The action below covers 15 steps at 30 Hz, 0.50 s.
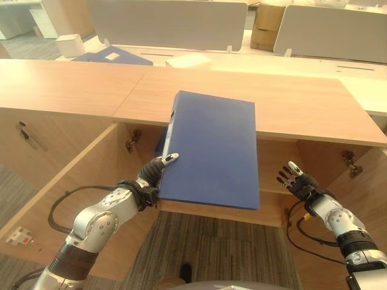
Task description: Put the empty folder in the office cabinet
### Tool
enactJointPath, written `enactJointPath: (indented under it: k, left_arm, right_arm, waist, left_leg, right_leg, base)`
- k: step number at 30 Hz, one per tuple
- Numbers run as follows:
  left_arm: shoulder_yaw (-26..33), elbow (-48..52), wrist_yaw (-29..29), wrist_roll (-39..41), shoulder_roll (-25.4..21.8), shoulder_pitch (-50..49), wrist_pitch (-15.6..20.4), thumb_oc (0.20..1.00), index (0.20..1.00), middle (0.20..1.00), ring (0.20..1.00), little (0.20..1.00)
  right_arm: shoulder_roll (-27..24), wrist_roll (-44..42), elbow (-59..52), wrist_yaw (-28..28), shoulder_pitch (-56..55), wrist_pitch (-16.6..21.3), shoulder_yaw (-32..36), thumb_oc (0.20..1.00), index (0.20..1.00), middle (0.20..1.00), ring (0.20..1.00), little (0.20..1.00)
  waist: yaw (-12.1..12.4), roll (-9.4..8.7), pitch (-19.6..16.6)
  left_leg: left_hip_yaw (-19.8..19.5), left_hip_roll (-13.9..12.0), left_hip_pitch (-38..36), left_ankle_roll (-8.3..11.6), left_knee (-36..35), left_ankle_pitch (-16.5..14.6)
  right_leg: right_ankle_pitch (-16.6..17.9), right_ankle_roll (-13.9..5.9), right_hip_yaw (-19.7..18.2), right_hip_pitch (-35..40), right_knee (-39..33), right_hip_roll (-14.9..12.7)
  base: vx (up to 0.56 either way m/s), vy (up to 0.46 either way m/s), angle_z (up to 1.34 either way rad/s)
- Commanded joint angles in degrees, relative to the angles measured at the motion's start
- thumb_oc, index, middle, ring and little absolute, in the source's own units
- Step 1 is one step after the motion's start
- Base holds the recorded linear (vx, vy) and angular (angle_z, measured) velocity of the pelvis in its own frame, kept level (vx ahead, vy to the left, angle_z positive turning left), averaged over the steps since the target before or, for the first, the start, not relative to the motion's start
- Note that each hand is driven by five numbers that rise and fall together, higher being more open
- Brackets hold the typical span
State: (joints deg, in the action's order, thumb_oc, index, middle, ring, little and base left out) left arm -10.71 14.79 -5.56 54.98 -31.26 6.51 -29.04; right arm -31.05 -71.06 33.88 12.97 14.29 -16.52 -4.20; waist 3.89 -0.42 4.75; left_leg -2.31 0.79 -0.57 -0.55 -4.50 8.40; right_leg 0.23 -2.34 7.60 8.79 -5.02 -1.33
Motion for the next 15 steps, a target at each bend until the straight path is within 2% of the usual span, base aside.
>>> enactJointPath:
  k: [1,7,10,15]
  left_arm:
    - [4.41,-2.52,-3.59,-11.48,-2.1,1.8,10.21,0.2,0.2,0.2,0.2,0.2]
    - [5.83,-2.11,-6.33,-24.13,-3.79,-1.22,15.24,0.2,0.2,0.2,0.2,0.2]
    - [5.65,-1.53,-6.43,-26.57,-3.66,-2.48,16.64,0.2,0.2,0.2,0.2,0.2]
    - [4.23,-1.25,-5.66,-26.31,-2.18,-3.34,16.25,0.2,0.2,0.2,0.2,0.2]
  right_arm:
    - [0.24,-5.61,-6.07,-1.61,0.33,-0.78,1.88,1.0,1.0,1.0,1.0,1.0]
    - [2.76,-12.88,-10.53,-6.5,-3.95,-3.85,3.89,1.0,1.0,1.0,1.0,1.0]
    - [3.54,-19.88,-13.19,-8.14,-5.16,-5.66,4.95,1.0,1.0,1.0,1.0,1.0]
    - [4.75,-22.99,-20.31,-7.6,-7.02,-6.38,3.68,1.0,1.0,1.0,1.0,1.0]
  waist:
    - [0.28,-2.17,-1.93]
    - [0.01,-2.47,-1.73]
    - [-0.09,-2.75,-1.59]
    - [-0.72,-3.21,-1.35]
  left_leg:
    - [0.1,2.7,-3.24,-0.4,-0.5,-9.09]
    - [0.3,2.74,-2.95,-0.57,-0.5,-8.9]
    - [0.4,2.71,-2.93,-0.65,-0.5,-8.98]
    - [0.83,2.7,-3.08,-0.81,-0.5,-9.09]
  right_leg:
    - [1.71,-3.26,3.88,-2.3,0.02,-1.86]
    - [2.01,-3.43,3.73,-2.6,0.02,-1.78]
    - [2.14,-3.57,3.71,-2.69,0.02,-1.77]
    - [2.43,-3.84,3.22,-2.88,0.02,-1.74]
  base:
    - [0.0,0.0,0.0]
    - [0.0,-0.001,-0.01]
    - [0.0,0.0,0.0]
    - [0.0,-0.003,-0.02]
